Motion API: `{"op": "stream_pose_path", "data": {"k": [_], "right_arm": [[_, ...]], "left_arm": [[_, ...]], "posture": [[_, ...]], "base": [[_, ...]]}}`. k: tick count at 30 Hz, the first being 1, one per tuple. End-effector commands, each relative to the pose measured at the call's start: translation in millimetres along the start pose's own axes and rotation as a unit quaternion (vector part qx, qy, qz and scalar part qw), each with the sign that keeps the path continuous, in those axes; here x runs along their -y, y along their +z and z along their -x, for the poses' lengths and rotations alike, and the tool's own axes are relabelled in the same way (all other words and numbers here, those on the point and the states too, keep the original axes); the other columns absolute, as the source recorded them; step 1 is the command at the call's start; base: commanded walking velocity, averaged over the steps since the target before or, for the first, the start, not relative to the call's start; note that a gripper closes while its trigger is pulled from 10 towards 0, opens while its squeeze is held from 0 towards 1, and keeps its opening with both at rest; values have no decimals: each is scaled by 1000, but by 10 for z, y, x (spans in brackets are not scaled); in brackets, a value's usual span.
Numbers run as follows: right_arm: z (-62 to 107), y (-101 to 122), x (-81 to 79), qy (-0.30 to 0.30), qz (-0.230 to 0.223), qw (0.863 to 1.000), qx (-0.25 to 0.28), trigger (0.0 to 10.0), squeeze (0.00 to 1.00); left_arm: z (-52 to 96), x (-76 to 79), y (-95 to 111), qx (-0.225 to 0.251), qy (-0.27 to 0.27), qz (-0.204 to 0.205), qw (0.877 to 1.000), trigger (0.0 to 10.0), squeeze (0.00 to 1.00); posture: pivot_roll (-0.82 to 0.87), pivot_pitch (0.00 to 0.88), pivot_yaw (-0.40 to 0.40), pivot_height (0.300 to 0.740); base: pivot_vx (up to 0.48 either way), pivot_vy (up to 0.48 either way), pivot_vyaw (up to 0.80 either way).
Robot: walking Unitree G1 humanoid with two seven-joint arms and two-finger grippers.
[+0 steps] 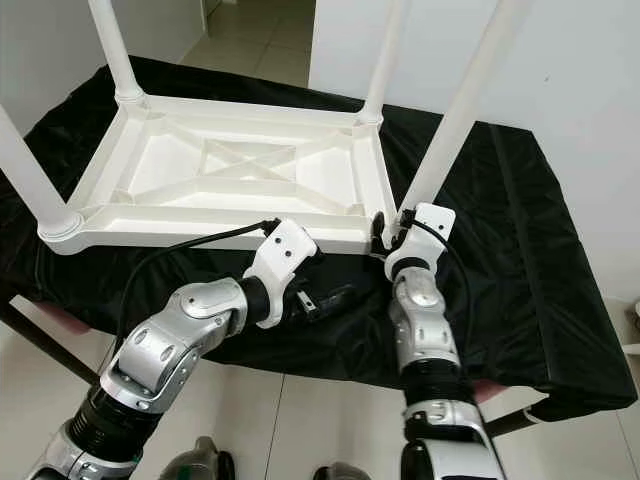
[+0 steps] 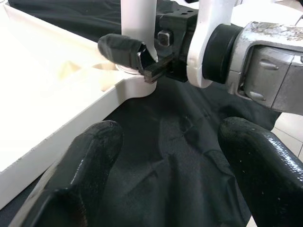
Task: Building children table
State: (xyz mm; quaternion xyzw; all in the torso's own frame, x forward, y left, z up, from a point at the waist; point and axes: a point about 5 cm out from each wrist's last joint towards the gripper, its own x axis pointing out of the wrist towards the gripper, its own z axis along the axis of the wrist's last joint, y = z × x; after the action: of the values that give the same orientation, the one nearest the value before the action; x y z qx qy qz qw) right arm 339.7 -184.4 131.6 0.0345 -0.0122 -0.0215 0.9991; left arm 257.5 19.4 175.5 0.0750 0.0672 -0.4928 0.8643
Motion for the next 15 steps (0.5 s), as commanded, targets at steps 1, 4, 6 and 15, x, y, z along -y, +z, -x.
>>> {"op": "stream_pose_path", "data": {"k": [1, 4, 6, 15], "right_arm": [[-48, 29, 88, 68, 3, 998, 1, 10000, 0], [-83, 76, 172, 90, 17, 996, 7, 10000, 0], [-115, 123, 248, 109, 19, 994, 10, 10000, 0], [-150, 164, 413, 200, 39, 979, -4, 10000, 0]], "left_arm": [[8, -11, 23, 3, 17, 0, 1000, 10000, 0], [9, -16, 27, 4, 19, 0, 1000, 10000, 0], [11, -21, 29, 4, 20, 0, 1000, 10000, 0], [25, -36, 30, 3, 21, 0, 1000, 10000, 0]], "posture": [[87, 30, -81, 740], [87, 30, -81, 740], [89, 31, -81, 740], [91, 32, -70, 740]], "base": [[0, 0, 0], [0, 0, 0], [0, 0, 0], [0, 0, 0]]}}
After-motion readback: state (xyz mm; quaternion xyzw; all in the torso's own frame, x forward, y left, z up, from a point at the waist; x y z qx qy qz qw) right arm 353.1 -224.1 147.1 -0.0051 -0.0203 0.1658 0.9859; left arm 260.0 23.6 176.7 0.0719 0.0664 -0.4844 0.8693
